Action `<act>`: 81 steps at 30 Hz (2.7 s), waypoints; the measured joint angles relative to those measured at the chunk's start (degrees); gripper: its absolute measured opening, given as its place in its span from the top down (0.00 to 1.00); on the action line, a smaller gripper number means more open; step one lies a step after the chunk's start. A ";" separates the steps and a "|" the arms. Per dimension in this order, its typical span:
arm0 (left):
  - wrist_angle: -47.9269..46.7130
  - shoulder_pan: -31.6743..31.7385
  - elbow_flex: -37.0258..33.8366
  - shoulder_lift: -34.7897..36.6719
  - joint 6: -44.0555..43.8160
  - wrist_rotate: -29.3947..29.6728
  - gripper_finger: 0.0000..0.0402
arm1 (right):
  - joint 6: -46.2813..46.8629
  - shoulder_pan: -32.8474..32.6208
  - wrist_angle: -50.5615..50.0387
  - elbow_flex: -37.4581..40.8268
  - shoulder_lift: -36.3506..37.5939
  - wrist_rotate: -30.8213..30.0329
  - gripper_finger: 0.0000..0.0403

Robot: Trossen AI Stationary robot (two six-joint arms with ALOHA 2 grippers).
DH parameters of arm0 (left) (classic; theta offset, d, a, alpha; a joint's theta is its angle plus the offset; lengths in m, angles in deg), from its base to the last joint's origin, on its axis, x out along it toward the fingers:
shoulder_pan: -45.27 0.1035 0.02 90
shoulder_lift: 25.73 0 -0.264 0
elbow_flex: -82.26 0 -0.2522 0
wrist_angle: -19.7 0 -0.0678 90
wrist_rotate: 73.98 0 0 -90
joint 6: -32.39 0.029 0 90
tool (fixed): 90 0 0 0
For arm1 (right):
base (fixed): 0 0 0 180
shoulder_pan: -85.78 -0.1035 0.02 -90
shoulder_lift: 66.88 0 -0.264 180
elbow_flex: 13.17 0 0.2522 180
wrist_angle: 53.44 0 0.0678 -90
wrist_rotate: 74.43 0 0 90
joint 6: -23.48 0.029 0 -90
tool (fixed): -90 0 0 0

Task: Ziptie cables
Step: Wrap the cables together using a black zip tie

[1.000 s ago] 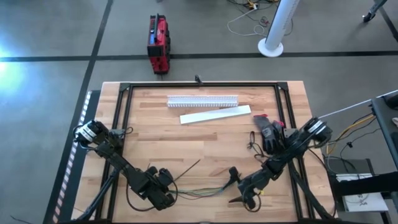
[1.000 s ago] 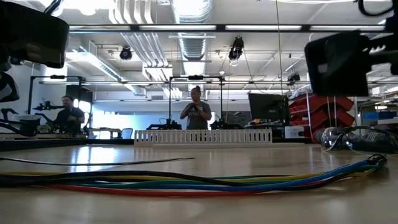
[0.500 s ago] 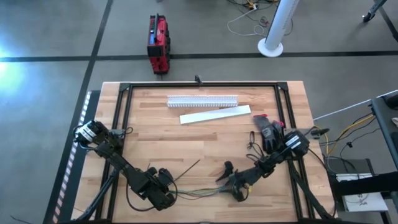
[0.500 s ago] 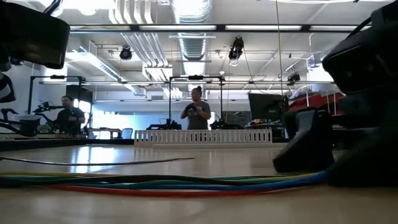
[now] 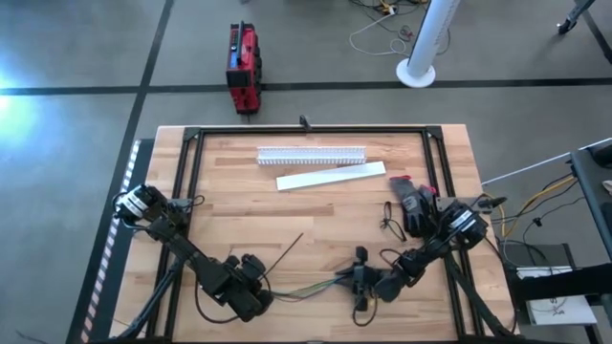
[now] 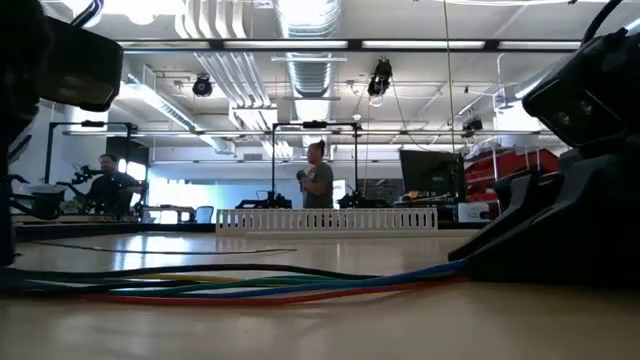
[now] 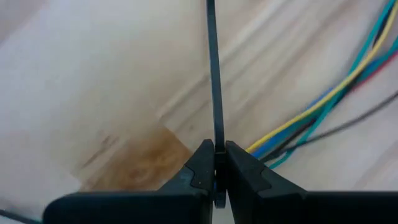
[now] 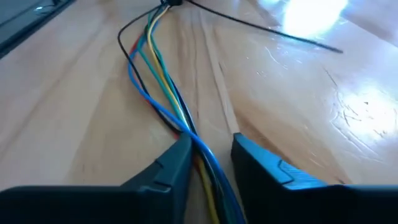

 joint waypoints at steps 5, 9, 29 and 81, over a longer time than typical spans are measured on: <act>0.13 0.09 0.00 0.00 -1.14 1.00 0.98 | 3.77 -1.25 -6.34 -2.75 0.93 -2.68 0.86; -0.71 0.07 0.00 0.00 -1.16 0.85 0.98 | 2.57 -1.59 -7.82 -2.98 3.27 -1.59 0.85; -2.05 -0.04 0.00 0.13 1.07 -0.08 0.98 | -13.81 3.13 2.04 -4.34 5.02 14.17 0.33; -1.29 -0.55 0.13 0.13 -11.31 -1.62 0.98 | -12.56 10.38 -5.94 -23.88 -9.77 14.73 0.67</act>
